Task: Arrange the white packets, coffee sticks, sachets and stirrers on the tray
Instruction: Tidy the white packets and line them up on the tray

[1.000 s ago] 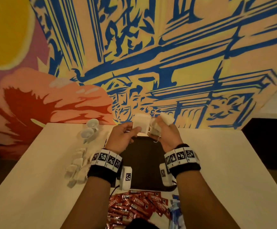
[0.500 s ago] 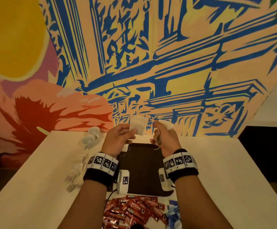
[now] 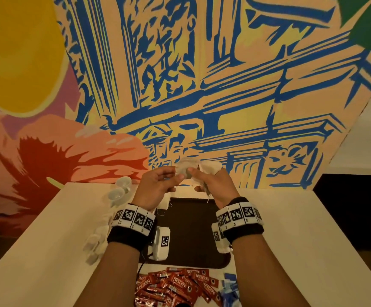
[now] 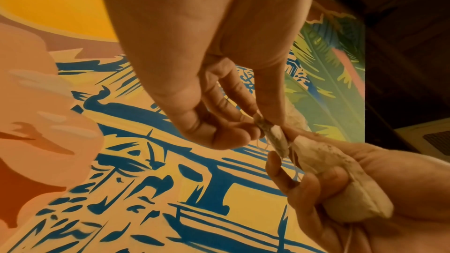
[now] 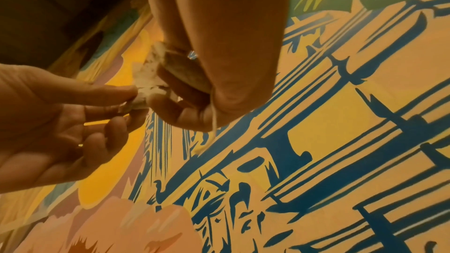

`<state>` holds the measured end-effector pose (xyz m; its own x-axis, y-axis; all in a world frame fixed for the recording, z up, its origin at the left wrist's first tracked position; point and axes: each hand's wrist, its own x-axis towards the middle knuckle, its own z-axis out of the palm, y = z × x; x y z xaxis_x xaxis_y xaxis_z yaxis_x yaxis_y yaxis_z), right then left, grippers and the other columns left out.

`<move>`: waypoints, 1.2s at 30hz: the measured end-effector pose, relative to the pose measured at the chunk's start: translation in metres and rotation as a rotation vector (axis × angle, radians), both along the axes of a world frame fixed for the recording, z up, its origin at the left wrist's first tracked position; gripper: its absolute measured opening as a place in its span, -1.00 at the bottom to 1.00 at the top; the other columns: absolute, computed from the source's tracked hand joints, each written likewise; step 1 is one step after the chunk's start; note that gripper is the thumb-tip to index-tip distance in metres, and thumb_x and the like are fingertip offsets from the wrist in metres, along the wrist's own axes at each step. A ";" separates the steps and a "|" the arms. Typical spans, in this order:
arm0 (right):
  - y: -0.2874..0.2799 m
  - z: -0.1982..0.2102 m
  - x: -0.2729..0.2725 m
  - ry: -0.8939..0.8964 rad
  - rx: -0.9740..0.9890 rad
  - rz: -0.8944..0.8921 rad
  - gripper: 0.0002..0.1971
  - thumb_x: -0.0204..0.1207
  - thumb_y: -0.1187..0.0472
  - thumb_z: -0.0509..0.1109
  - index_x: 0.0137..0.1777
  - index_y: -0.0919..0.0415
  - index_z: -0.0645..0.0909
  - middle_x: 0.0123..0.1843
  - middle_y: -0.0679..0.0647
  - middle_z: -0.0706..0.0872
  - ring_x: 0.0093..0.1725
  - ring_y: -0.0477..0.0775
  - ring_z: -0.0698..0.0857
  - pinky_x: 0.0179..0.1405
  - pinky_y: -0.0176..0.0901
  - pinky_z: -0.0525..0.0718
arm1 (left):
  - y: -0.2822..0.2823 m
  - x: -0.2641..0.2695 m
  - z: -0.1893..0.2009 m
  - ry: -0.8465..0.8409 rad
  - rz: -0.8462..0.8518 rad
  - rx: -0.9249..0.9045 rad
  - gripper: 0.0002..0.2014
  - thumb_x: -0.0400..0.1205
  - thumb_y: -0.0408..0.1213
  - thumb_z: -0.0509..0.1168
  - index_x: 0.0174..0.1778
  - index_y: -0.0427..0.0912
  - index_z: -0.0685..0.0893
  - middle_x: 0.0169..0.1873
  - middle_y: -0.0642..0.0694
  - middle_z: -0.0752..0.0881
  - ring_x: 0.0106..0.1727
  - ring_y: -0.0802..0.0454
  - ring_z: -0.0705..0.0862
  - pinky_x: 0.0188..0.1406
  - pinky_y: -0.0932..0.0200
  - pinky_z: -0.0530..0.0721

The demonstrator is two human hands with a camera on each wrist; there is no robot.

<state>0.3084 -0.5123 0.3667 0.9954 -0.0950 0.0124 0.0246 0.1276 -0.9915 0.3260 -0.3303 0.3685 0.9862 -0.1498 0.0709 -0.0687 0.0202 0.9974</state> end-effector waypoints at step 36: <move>0.023 -0.052 0.025 0.417 -0.105 0.096 -0.67 0.73 -0.12 0.32 0.14 0.07 0.82 0.30 0.29 0.69 0.11 0.32 0.77 -0.29 -0.05 0.80 | 0.073 0.066 -0.019 -0.103 -0.028 0.436 -0.85 0.63 -0.22 0.47 0.02 -0.22 0.82 -0.17 -0.16 0.83 -0.18 -0.04 0.79 -0.22 0.14 0.76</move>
<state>0.3338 -0.4891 0.3144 0.9216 -0.0213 -0.3875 -0.3875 0.0077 -0.9219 0.3915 -0.2569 0.3492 0.9724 -0.2142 0.0929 -0.1735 -0.3970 0.9013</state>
